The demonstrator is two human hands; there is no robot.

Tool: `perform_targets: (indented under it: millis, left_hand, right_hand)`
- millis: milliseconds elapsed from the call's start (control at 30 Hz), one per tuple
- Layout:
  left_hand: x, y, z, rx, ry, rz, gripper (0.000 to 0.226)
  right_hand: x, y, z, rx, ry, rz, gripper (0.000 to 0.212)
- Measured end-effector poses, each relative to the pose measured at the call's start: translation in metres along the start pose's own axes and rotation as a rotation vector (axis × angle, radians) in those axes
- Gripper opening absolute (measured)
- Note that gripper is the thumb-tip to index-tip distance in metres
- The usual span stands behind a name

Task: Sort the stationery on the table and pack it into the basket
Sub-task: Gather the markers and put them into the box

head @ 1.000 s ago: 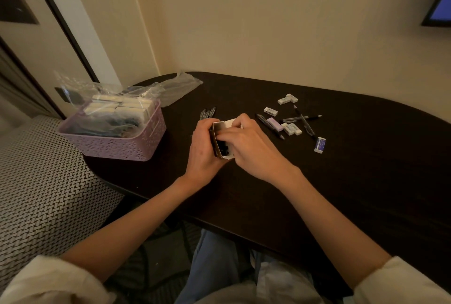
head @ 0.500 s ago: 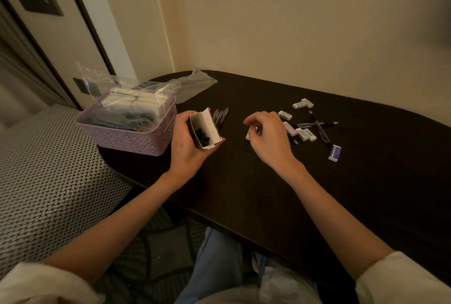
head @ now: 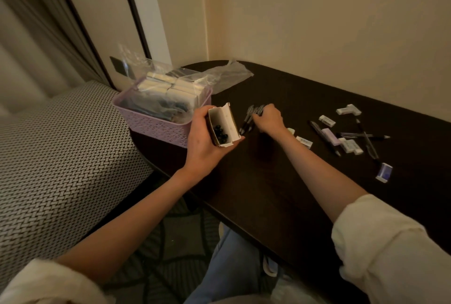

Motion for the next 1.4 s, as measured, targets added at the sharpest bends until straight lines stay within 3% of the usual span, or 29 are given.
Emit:
perform_targets:
  millis: [200,600,767,867,1033,1100,1233,1400]
  left_hand:
    - [-0.002,-0.006,0.005,-0.011,0.010,-0.022,0.082]
    - [-0.009,0.008,0.013,-0.001,0.019,-0.133,0.085]
    - [-0.003,0.012,0.022,-0.020,0.024,-0.120,0.085]
    - [0.000,0.015,0.028,-0.038,0.025,-0.112,0.084]
    - [-0.005,0.023,0.034,-0.044,0.025,-0.111,0.083]
    - [-0.010,0.026,0.038,-0.049,0.021,-0.113,0.082]
    - [-0.023,0.032,0.049,-0.068,0.031,-0.140,0.082]
    - [-0.036,0.039,0.059,-0.080,0.047,-0.168,0.083]
  right_hand:
    - [-0.008,-0.025,0.001,-0.105,0.004,-0.032,0.021]
    - [-0.007,-0.018,0.002,-0.370,-0.033,-0.278,0.024]
    - [0.006,0.004,0.013,-0.375,-0.043,-0.260,0.029]
    - [0.033,0.023,0.007,-0.241,-0.173,-0.125,0.024]
    - [0.127,0.113,-0.033,0.212,-0.618,0.223,0.009]
    - [0.152,0.159,-0.050,0.399,-0.769,0.226,0.009]
    - [0.159,0.218,-0.067,0.704,-0.657,0.140,0.002]
    - [0.145,0.224,-0.060,0.758,-0.460,0.112,0.006]
Point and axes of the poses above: each hand's wrist, its own y-axis away from the middle knuckle, its own x-axis out of the back of the hand, z = x × y, the point moved 7 cm from there along -y, towards the middle knuckle, and after that the axes turned 2 degrees about x, right-handed, at the moved point
